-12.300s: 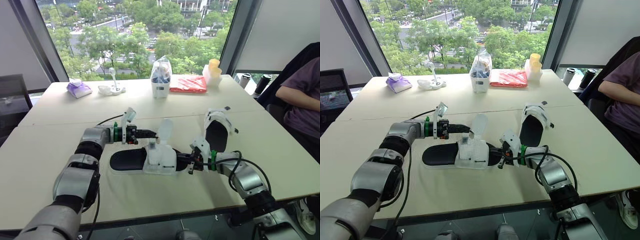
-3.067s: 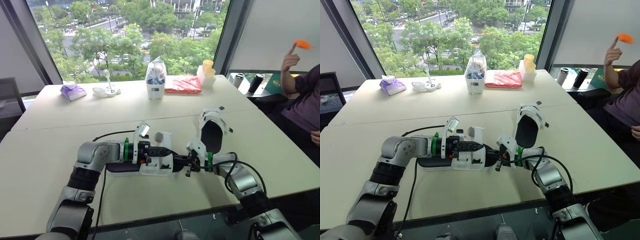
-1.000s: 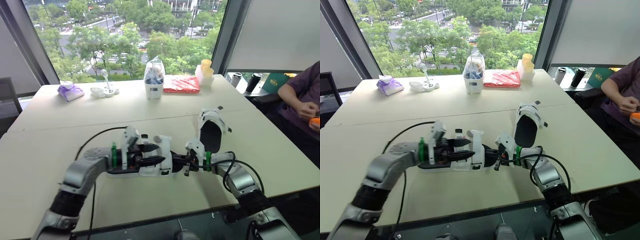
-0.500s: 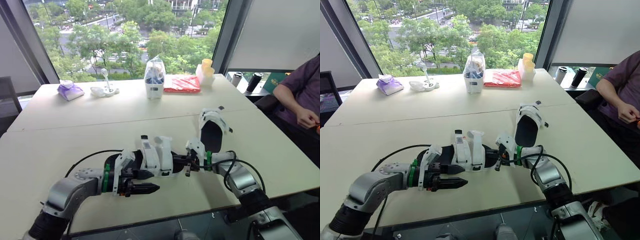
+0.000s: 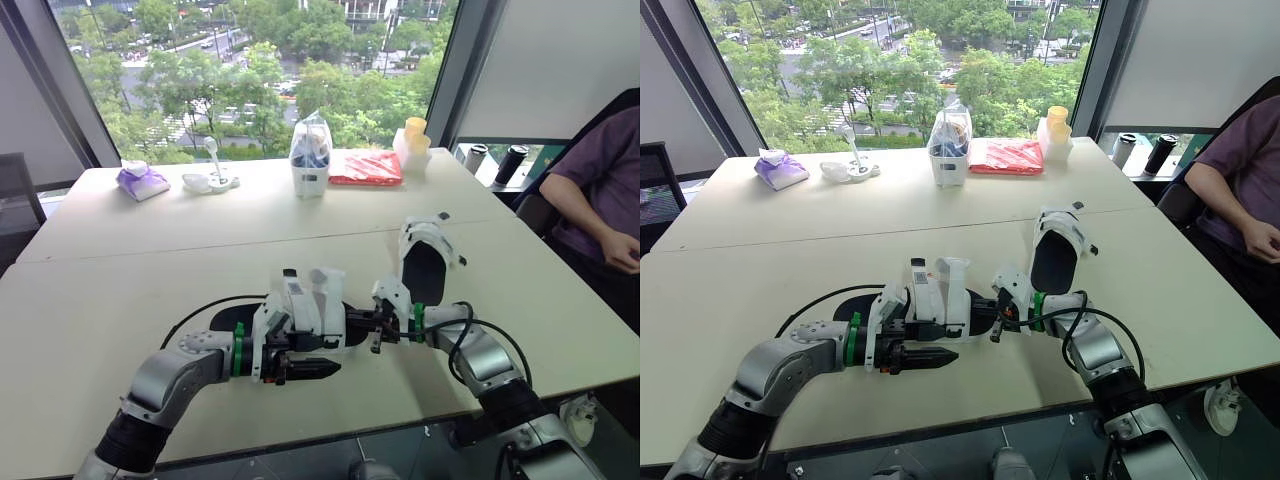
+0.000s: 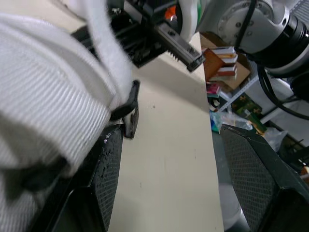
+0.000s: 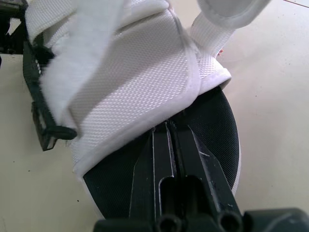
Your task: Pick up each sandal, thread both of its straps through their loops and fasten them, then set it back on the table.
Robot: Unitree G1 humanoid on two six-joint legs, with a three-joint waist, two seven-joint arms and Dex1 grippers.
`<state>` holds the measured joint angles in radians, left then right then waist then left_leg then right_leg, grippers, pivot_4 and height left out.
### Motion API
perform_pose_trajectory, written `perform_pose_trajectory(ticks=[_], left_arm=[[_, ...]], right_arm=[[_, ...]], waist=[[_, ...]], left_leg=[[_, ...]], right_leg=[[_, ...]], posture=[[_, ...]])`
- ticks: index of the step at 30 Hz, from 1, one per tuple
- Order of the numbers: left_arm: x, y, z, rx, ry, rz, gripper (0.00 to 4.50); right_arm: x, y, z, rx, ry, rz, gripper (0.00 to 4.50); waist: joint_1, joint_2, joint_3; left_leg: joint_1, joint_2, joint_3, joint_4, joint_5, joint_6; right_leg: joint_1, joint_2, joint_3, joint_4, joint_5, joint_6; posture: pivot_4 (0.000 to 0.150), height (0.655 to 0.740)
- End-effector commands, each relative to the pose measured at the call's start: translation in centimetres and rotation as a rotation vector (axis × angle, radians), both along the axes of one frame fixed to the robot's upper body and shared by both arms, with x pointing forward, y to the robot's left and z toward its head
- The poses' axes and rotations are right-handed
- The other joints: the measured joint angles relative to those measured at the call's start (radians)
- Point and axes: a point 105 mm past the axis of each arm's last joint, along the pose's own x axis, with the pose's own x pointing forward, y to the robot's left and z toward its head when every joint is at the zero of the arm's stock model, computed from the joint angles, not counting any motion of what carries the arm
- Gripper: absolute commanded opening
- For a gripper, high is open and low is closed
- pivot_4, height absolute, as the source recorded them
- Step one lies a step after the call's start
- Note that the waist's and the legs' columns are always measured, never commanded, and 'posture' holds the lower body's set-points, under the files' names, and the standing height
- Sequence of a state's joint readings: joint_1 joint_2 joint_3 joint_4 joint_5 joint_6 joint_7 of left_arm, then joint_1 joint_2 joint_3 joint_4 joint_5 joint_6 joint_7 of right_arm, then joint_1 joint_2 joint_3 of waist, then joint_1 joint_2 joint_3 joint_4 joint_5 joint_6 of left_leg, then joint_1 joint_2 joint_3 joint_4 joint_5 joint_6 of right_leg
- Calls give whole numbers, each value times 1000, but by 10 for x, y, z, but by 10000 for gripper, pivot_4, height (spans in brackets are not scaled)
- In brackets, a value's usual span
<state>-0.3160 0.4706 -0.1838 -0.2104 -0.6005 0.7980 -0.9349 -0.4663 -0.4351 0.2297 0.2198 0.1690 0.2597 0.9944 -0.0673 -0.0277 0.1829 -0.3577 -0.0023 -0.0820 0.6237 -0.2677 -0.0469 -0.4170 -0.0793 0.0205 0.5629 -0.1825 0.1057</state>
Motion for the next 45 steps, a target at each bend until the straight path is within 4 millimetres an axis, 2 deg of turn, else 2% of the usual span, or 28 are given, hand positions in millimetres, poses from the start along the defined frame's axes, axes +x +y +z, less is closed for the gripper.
perform_pose_trajectory(ticks=[1,2,5,6,9,10,14,19,21,24,29,35,39,45], left_arm=[[9,-7,11,-29,-44,30,32344],[10,-10,10,-27,-43,37,32344],[12,-13,4,-27,-19,76,23574],[12,-13,3,-28,-8,83,19469],[9,-15,0,-27,7,81,3430],[8,-15,0,-29,14,81,363],[0,-12,-5,-34,62,63,363],[-30,-5,-6,-17,131,-84,363],[-48,0,-2,-11,141,-192,363],[-63,4,5,-17,153,-300,363],[-72,11,19,-22,159,-393,363],[-68,5,44,-110,118,-429,363],[-41,-4,56,-204,110,-313,363],[0,-4,57,-349,237,-131,363]], right_arm=[[-17,-7,-51,-115,180,-26,0],[-17,-7,-51,-115,181,-24,0],[-17,-6,-52,-114,187,-25,0],[-18,-6,-53,-114,189,-25,0],[-18,-6,-54,-114,192,-25,0],[-20,-6,-55,-114,195,-24,0],[-26,-4,-58,-112,204,-15,0],[-30,-5,-60,-121,209,-8,0],[-28,-6,-58,-126,206,-9,0],[-24,-8,-57,-131,202,-13,0],[-21,-9,-56,-136,198,-14,0],[-18,-10,-55,-140,195,-16,0],[-20,-8,-57,-138,196,-14,0],[-21,-7,-58,-130,200,-28,0]], waist=[[2,0,0],[2,0,0],[2,0,0],[1,0,0],[-3,0,0],[-3,0,0],[-3,-1,-1],[-3,-1,-1],[-4,-1,-2],[-1,0,-2],[-1,0,-2],[-4,0,-2],[-2,0,-2],[-1,0,-3]], left_leg=[[0,0,0,0,0,0],[0,0,0,1,0,0],[0,0,0,5,0,0],[0,0,0,6,0,0],[-1,0,0,7,-2,-3],[-1,0,0,6,-2,-3],[1,0,0,4,-2,-2],[2,0,-1,1,-4,0],[1,0,0,-2,-4,0],[1,0,0,-6,-5,2],[1,0,0,-5,-5,2],[0,0,0,-3,-5,2],[0,0,0,-4,-5,2],[1,0,0,0,-4,2]], right_leg=[[0,0,0,0,0,0],[1,0,0,0,0,0],[2,0,0,-1,0,0],[3,0,0,-2,0,0],[5,0,0,-6,0,0],[5,0,-1,-7,0,0],[5,0,-1,-5,0,0],[3,0,-1,0,0,0],[-1,0,-1,1,0,0],[-3,1,-1,2,0,0],[-4,0,-1,2,0,0],[-4,0,-1,2,0,0],[-4,0,-1,3,0,0],[-3,1,-1,8,0,0]], posture=[[1500,7400],[1500,7400],[1500,7400],[1500,7400],[1500,7400],[1500,7400],[1500,7400],[1500,7400],[1500,7400],[1500,7400],[1500,7400],[1500,7400],[1500,7400],[1500,7400]])
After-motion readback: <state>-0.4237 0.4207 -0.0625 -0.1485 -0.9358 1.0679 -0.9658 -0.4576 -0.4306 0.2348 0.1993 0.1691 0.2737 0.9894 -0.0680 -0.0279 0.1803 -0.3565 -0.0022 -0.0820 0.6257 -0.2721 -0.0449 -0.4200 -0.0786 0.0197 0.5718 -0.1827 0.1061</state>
